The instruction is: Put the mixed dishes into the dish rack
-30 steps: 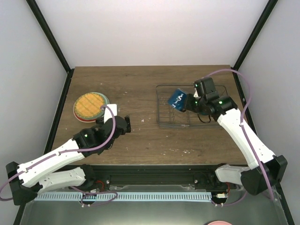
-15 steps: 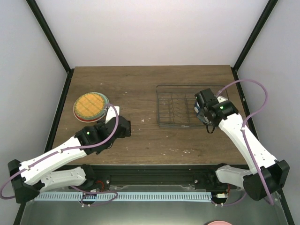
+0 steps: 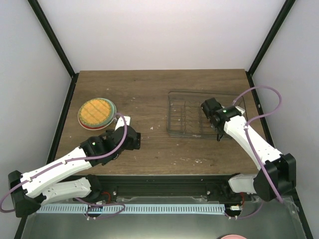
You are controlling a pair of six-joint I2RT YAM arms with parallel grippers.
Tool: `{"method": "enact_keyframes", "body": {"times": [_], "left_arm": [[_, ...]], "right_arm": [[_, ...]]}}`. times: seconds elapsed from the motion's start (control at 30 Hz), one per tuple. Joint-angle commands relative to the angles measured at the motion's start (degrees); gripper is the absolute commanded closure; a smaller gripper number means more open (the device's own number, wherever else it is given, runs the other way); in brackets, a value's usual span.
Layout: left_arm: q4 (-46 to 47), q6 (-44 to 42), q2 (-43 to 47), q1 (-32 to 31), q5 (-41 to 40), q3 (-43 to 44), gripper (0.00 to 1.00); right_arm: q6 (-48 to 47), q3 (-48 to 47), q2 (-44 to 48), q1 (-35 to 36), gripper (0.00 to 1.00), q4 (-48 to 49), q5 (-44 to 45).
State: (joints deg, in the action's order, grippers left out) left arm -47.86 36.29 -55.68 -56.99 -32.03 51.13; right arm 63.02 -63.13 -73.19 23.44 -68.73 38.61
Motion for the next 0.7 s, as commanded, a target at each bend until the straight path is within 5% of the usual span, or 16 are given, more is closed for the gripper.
{"method": "enact_keyframes", "body": {"times": [0.0,0.67], "left_arm": [[2.6,-2.3,0.7,0.3,1.3,-0.8,0.0],[3.9,-3.3,1.6,0.5,1.9,-2.2,0.0]], "right_arm": [[4.7,0.8,-1.5,0.1,0.99,-3.0,6.1],[16.0,2.5,-17.7,-0.9,0.92,-4.5,11.0]]}}
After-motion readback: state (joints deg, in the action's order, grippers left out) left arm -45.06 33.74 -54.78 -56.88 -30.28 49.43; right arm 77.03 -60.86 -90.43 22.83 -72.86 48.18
